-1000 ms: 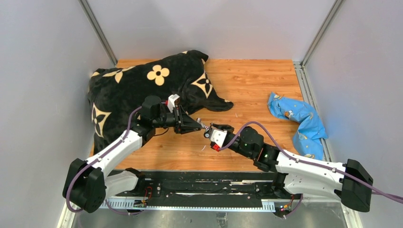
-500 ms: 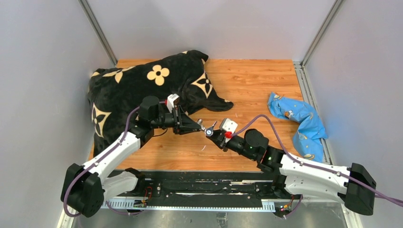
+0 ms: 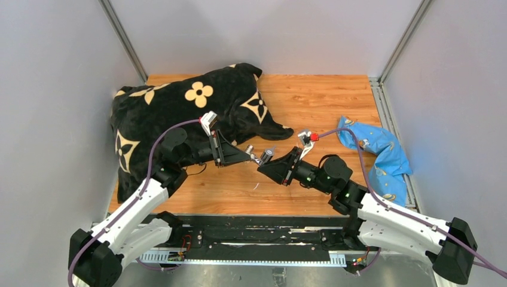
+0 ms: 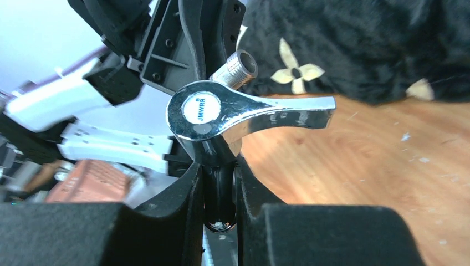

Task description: Install the water faucets

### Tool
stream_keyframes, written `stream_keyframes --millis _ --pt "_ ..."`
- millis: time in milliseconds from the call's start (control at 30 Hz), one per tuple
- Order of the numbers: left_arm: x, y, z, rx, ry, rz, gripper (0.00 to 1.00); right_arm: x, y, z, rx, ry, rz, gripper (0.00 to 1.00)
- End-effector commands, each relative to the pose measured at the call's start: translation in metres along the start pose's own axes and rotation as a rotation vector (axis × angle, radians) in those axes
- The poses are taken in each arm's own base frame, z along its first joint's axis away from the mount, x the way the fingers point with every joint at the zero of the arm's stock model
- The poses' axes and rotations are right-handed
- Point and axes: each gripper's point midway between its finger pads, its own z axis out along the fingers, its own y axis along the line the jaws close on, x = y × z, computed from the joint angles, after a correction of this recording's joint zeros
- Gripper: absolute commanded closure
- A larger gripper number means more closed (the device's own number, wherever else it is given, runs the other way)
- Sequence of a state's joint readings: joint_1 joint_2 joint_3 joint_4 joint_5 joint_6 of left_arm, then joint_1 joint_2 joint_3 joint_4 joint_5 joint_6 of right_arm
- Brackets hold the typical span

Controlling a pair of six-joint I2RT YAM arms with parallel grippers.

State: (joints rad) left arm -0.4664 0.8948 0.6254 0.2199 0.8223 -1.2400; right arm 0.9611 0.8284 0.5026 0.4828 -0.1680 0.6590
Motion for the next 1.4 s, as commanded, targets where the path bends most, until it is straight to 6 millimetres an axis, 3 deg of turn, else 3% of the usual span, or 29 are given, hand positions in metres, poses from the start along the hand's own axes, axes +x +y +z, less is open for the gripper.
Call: stream_keyframes --millis 0,233,300,333,433,533,600,767,933,1133,1200,1367 --pt "-0.008 -0.034 -0.008 0.132 -0.084 0.214 1.0 -0.023 -0.015 0.0 0.089 -0.049 0.281 0.99" --pt "-0.01 -0.051 -0.018 0.201 -0.201 0.353 1.0 -0.03 -0.022 -0.004 -0.005 -0.06 0.738 0.99" --pt "-0.012 -0.049 -0.018 0.194 -0.224 0.357 1.0 -0.025 -0.025 -0.004 -0.007 -0.032 0.713 0.97" --pt "-0.014 -0.046 -0.018 0.184 -0.235 0.344 1.0 -0.017 -0.029 -0.004 0.029 0.008 0.662 0.88" --pt "-0.019 -0.033 -0.013 0.153 -0.243 0.268 1.0 -0.005 -0.038 -0.01 0.154 0.124 0.52 0.46" --pt "-0.022 -0.028 -0.011 0.138 -0.255 0.218 1.0 -0.007 -0.046 -0.024 0.242 0.147 0.396 0.26" --pt "-0.026 -0.026 -0.012 0.129 -0.289 0.197 1.0 -0.016 -0.053 -0.036 0.311 0.122 0.303 0.19" --pt "-0.034 -0.022 -0.011 0.1 -0.322 0.15 1.0 -0.038 -0.055 -0.066 0.386 0.107 0.036 0.16" --pt "-0.037 -0.009 -0.002 0.057 -0.302 0.042 1.0 -0.059 -0.048 -0.076 0.37 0.14 -0.289 0.19" --pt "-0.044 0.002 -0.005 0.023 -0.358 -0.07 1.0 -0.061 -0.044 -0.064 0.365 0.25 -0.599 0.19" --pt "-0.042 0.004 -0.004 0.007 -0.351 -0.109 1.0 -0.063 -0.039 -0.056 0.376 0.229 -0.75 0.19" --pt "-0.046 0.005 -0.013 0.031 -0.418 -0.276 1.0 -0.063 -0.027 -0.034 0.362 0.187 -0.932 0.18"
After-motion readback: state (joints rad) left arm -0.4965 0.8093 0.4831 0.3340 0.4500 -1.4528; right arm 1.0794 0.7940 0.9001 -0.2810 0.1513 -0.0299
